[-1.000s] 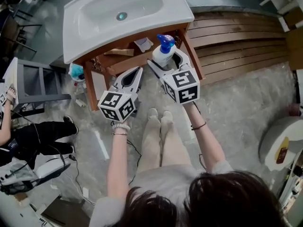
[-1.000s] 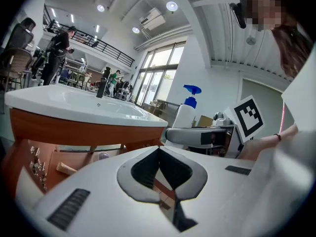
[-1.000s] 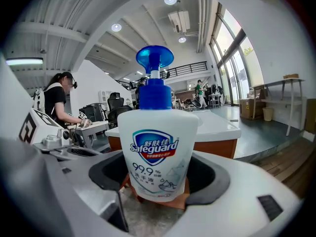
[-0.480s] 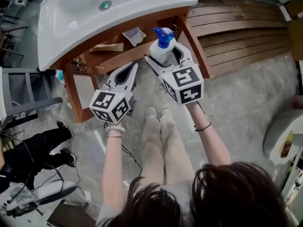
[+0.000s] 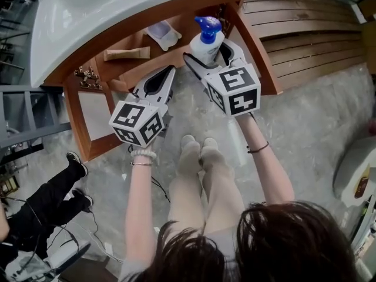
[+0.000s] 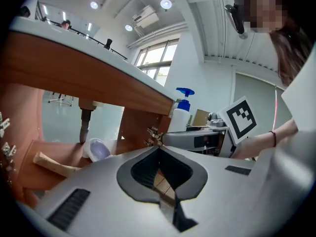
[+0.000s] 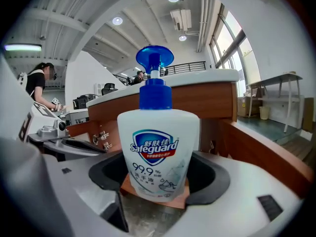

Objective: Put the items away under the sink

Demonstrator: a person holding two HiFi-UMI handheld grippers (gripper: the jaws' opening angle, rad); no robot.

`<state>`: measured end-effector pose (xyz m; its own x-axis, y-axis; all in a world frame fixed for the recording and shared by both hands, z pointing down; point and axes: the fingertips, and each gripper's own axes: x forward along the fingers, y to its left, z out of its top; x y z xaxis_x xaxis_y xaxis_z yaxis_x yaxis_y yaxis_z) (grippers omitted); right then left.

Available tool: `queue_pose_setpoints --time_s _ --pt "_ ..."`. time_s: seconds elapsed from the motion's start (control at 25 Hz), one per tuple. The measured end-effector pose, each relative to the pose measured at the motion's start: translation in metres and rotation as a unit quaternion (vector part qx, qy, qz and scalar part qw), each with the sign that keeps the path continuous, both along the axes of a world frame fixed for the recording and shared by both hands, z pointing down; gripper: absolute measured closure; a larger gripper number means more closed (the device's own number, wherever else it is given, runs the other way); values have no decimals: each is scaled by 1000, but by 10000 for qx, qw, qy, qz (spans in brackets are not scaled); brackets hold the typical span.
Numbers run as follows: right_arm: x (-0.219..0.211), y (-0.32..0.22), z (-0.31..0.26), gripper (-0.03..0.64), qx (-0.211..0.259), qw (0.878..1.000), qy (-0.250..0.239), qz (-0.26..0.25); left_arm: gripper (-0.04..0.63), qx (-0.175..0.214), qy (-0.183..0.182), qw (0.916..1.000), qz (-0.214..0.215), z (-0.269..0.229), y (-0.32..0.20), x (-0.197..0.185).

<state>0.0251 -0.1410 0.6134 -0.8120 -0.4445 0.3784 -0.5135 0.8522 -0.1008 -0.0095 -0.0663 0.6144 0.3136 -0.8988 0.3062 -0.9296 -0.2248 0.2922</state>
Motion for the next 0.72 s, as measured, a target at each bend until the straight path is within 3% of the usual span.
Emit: queue_pose_setpoints --time_s 0.32,0.72 --pt "-8 -17 34 258 142 9998 -75 152 598 154 5 9997 165 39 -12 1" --pt "-25 -58 65 258 381 9980 -263 427 598 396 -170 9988 248 78 -37 -24"
